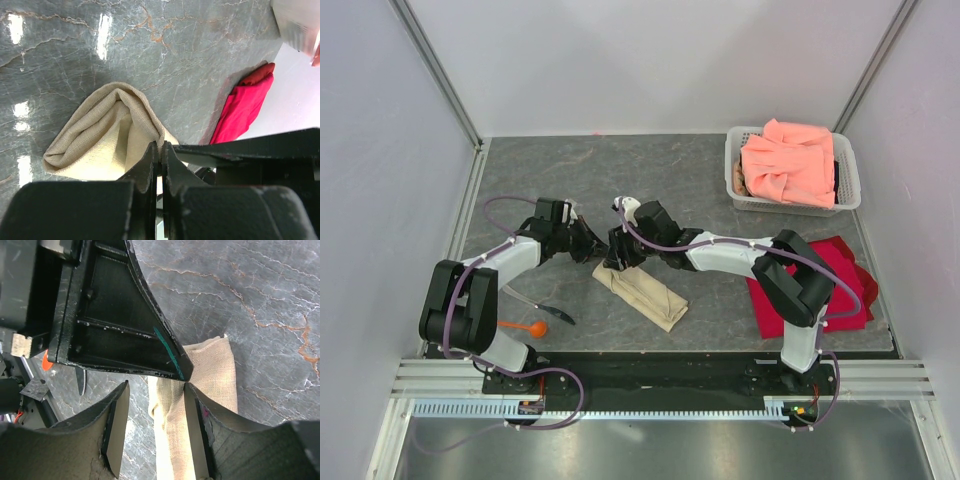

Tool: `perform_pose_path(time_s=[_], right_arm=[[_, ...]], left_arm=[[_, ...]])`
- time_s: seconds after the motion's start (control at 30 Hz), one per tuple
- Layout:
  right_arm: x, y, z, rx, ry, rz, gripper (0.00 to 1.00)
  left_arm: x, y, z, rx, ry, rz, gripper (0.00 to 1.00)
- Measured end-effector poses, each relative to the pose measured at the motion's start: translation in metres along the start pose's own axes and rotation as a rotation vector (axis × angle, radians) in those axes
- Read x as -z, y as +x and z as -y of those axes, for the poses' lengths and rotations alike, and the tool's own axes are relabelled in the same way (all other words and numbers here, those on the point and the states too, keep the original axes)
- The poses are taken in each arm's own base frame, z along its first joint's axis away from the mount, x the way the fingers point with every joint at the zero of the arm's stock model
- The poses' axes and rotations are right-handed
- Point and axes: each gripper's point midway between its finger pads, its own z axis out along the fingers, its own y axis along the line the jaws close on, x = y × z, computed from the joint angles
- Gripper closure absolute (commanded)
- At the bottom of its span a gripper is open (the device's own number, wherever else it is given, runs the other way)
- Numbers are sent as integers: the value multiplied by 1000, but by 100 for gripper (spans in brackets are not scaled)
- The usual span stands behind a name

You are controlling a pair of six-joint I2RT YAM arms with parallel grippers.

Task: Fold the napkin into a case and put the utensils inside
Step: Pick up the top corner of the smaller rectangle folded napkin from the center of the board.

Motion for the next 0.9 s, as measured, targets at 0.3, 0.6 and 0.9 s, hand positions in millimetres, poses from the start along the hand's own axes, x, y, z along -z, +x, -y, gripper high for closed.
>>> perform_pose_path(time_s=[0.3,0.6,0.9], right_arm=[[-1,-1,5,2,37,12,69],[-2,-1,12,-5,77,17,80],[-2,2,12,-20,76,4,61]], left_arm=[[1,0,2,13,6,1,98],[2,-1,1,19,6,5,98],[1,0,1,29,14,7,98]])
